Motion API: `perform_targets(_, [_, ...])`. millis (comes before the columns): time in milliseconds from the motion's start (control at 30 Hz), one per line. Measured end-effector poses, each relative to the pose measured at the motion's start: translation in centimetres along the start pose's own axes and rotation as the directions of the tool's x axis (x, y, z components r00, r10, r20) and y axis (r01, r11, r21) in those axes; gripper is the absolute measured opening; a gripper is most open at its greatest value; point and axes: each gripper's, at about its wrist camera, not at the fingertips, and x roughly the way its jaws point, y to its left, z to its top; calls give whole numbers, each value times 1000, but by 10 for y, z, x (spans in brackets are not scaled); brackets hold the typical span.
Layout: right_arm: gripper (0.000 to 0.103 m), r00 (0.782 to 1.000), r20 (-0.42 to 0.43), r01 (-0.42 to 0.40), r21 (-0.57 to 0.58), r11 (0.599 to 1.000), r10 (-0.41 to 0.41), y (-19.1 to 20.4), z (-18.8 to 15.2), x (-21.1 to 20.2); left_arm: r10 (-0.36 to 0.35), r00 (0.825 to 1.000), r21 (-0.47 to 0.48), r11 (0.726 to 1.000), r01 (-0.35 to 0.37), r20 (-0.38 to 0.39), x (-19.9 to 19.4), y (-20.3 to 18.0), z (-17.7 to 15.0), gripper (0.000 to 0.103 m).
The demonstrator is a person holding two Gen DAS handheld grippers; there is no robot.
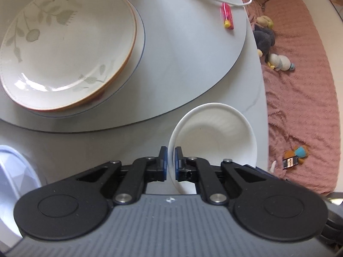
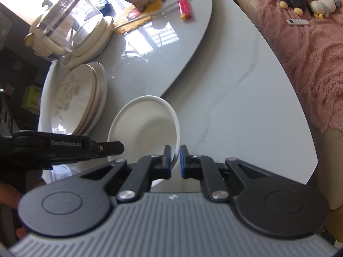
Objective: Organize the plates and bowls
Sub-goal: 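Close the left gripper on the ceramic bowl rim while the right gripper grips it, then lift the ceramic bowl with both grippers and carry it over the plastic bowls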
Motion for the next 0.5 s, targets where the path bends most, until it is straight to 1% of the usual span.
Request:
perform_targets(233, [11,999,41,-2,-10,1000,2,24,5,-39,-16,999,55,998,14,48,-48,-9,2,8])
perform_targets(267, [11,999,51,-3,-20,1000,4,30,5,-43,-34,997,38,999,31,64,-54,-5,0,8])
perform_targets(333, [11,998,69,5,-45,999,-2,39,3,-51,-62,996,-9,998,63,66,-64,5,-6,8])
perform_targets(500, [11,997,66,-27,-63,998,31,59,-4,-59,-81,991,-55,995,87,104,-92,26,-20,8])
